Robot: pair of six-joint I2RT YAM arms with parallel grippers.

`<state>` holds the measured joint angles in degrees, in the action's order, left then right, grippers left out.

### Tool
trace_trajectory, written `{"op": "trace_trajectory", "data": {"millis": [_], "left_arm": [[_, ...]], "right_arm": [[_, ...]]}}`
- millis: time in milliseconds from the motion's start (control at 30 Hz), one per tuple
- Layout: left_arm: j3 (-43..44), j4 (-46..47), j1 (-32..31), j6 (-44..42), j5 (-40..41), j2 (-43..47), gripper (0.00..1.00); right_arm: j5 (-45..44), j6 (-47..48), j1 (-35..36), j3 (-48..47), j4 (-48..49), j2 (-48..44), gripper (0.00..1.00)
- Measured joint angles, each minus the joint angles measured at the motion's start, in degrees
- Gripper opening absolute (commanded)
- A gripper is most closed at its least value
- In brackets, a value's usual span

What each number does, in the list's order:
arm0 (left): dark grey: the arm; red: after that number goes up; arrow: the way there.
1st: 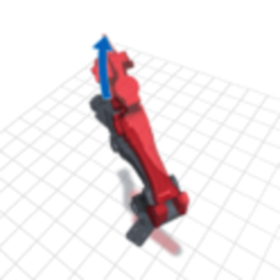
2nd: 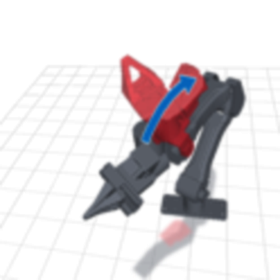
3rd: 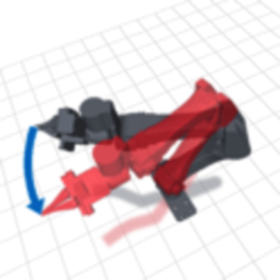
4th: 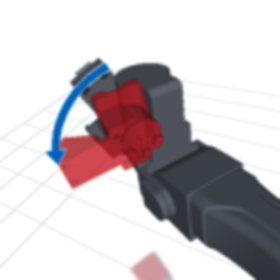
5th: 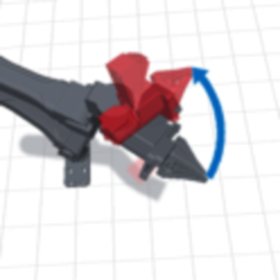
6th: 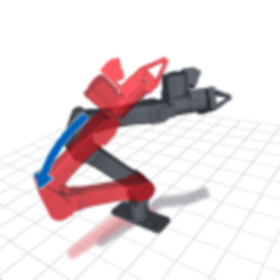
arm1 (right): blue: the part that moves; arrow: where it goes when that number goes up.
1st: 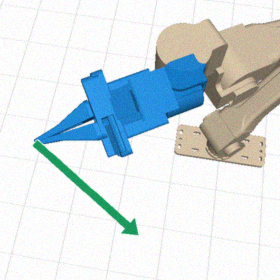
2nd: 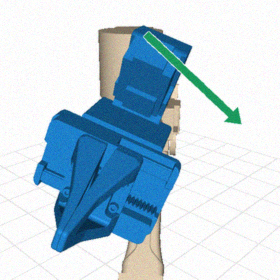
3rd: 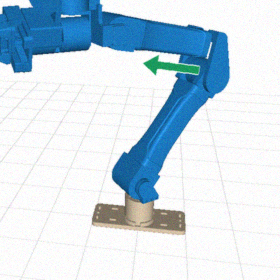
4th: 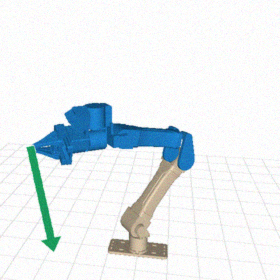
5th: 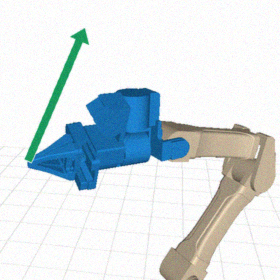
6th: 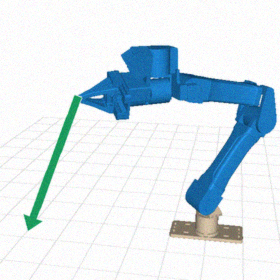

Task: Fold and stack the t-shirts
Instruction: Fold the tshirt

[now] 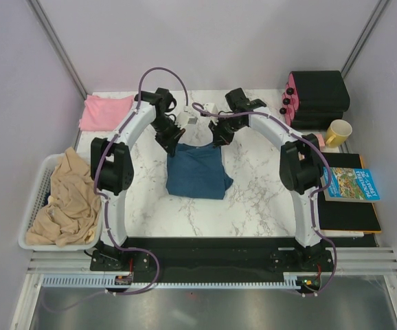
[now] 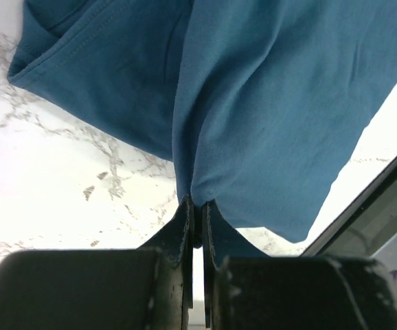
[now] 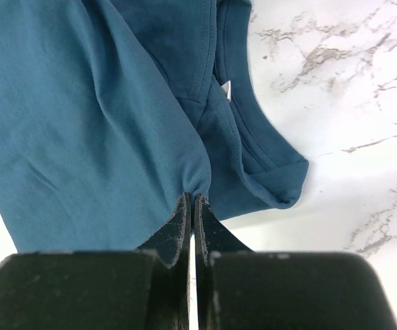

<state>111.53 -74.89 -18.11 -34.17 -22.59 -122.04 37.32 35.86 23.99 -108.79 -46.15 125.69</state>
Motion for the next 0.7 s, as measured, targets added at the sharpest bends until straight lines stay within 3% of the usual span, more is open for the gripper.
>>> {"op": "trace_trajectory", "data": {"millis": [700], "left_arm": [[3.5, 7.3, -0.6, 1.0, -0.5, -3.6, 0.09]], "right_arm": [[-7.3, 0.9, -0.2, 2.3, 1.6, -2.9, 0.00]]}}
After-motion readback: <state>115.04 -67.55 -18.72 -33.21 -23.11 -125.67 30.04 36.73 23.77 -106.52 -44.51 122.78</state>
